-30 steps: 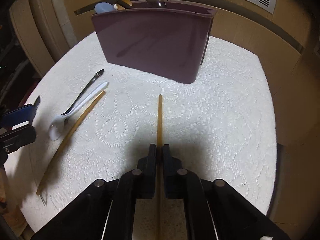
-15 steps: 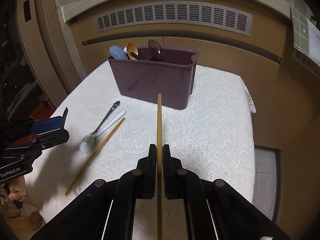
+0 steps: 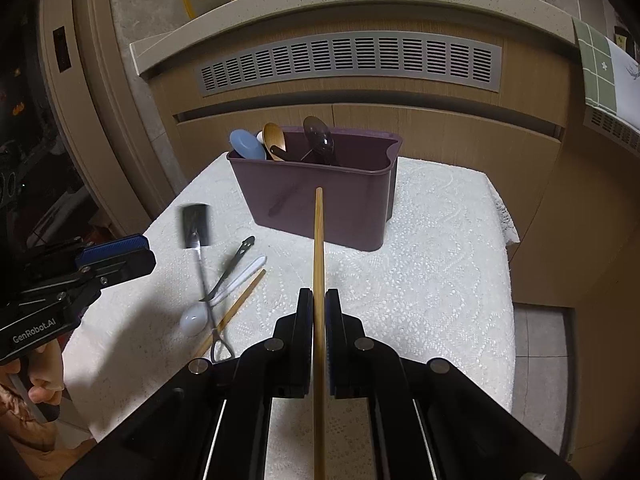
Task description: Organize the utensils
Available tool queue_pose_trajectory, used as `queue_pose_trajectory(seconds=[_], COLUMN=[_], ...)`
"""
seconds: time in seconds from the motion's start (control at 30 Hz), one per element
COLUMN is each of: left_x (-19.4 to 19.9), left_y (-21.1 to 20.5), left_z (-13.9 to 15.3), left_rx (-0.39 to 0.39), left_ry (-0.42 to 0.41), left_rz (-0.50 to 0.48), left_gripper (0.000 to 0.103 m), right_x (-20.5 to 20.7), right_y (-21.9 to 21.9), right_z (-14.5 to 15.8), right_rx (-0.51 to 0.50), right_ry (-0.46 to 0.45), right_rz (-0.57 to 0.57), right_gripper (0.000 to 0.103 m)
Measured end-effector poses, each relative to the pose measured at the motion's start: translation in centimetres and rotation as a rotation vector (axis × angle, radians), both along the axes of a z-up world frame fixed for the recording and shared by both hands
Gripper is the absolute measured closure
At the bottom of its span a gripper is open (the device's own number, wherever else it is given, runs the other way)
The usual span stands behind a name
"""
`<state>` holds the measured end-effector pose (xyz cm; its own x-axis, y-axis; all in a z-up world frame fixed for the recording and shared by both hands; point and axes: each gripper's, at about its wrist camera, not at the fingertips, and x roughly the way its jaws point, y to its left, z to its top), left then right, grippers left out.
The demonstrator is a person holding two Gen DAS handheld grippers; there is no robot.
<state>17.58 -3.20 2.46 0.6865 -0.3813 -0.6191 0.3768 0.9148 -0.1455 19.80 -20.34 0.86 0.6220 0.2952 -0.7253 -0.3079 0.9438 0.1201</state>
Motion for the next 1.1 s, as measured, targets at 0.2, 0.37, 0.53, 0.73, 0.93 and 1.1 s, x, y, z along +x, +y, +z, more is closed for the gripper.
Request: queue_pose_trajectory(seconds=[0.2,0.37,0.53,0.73,0.93,1.1], left_x=[1.4,4.8,9.0,13.5,14.0,10.4], left_y=[1.8,4.4,5.0,3.1,-2.8,-4.4], left_z=[-1.8,-5.2,-7.9,-9.8,-9.8,-10.1], left_rx=[0.025,-0.073,-0.135,-0.052,0.162,0.255], left_ry=[0.069,0.277,0.4,0.435,0.333,0.259], left_rz=[0.087,0.165,0.236,0.292,0.103,-0.033], left_gripper=[0.082,0.071,0.057,0.055,0.052,0.05], right_x=[0.4,0.8,1.0,1.3,2.1,3.3], right_y=[-0.3,-0.5,-0.2,-1.0,-2.0,-1.7], right_z=[-1.0,-1.8,-2.8,-4.3,-6.0,-7.4], right_rx=[-0.012,-0.008,-0.014,-0.007,0.025,0.027], right_ry=[0.043,0.066,0.08,0.117,0.177,0.236], right_rz=[-0.018,-0.033,-0.028,-0.043,-0.06,-0.035], right_gripper=[0.098,0.098,0.098,0.098,0.098,0.098])
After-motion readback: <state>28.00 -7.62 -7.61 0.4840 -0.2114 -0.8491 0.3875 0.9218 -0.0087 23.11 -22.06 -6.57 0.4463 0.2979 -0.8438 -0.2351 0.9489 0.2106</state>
